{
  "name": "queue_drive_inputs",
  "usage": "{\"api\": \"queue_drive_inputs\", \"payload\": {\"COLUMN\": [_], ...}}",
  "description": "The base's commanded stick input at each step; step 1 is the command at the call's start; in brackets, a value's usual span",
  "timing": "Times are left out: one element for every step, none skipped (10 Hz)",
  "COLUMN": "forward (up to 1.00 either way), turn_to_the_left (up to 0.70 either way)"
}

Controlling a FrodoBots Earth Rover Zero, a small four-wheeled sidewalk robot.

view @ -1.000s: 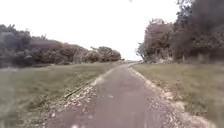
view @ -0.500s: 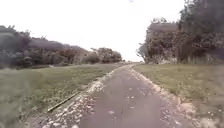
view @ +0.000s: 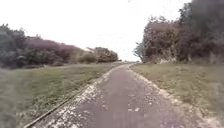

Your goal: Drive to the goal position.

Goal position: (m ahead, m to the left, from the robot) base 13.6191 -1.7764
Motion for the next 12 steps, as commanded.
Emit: {"api": "queue_drive_inputs", "payload": {"forward": [1.0,1.0,1.0,1.0,1.0,1.0,1.0,1.0,1.0,1.0,1.0,1.0], "turn_to_the_left": [-0.01,-0.05,-0.13,-0.15,-0.19,-0.14,-0.1,-0.07,-0.06,-0.05,-0.03,-0.01]}}
